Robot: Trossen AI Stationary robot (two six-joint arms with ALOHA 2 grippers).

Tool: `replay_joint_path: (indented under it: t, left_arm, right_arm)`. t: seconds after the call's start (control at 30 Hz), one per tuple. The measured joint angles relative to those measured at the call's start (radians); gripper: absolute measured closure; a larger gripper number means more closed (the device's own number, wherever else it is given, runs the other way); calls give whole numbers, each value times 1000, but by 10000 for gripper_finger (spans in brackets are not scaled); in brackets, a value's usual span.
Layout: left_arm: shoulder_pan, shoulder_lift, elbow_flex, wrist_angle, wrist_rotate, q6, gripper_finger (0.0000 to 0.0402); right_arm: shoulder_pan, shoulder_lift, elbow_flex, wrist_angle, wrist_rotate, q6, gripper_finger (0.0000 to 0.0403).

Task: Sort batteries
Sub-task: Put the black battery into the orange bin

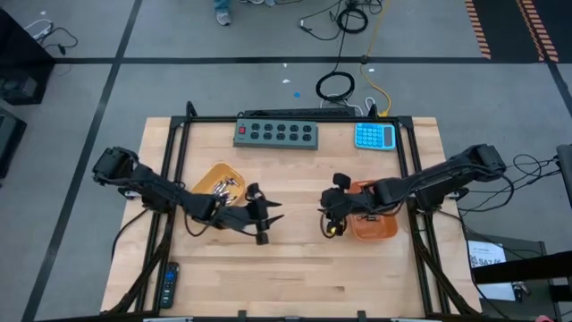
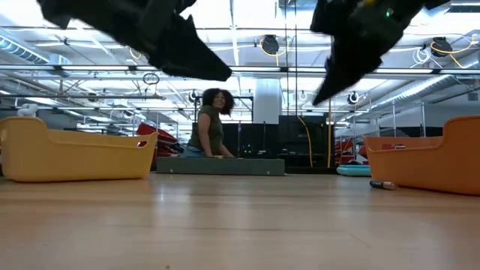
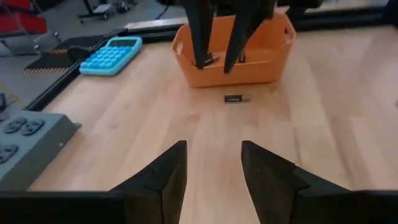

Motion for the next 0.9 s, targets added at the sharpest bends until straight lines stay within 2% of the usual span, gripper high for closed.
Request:
replay_joint_path:
  t: [0.1,0.23,0.4,0.53,0.63,0.9]
  left_arm:
    - [-7,1,-56,130,-8,1,239]
    - [-7,0,-101,249,-38,40,239]
    - [-17,0,-110,270,-51,45,239]
    - [-38,0,-110,256,-51,45,239]
    - [-48,0,-110,243,-51,45,239]
    - [-60,0,-110,241,-51,46,239]
  right_arm:
    - [-27,52,29,-125,-75,100,266]
    - [-43,199,160,-335,-139,180,262]
    - [-24,398,359,-631,-150,191,265]
    - [-20,495,427,-704,-172,127,260]
    - [-20,529,434,-719,-226,93,253]
    - [-27,550,434,-794,-339,152,235]
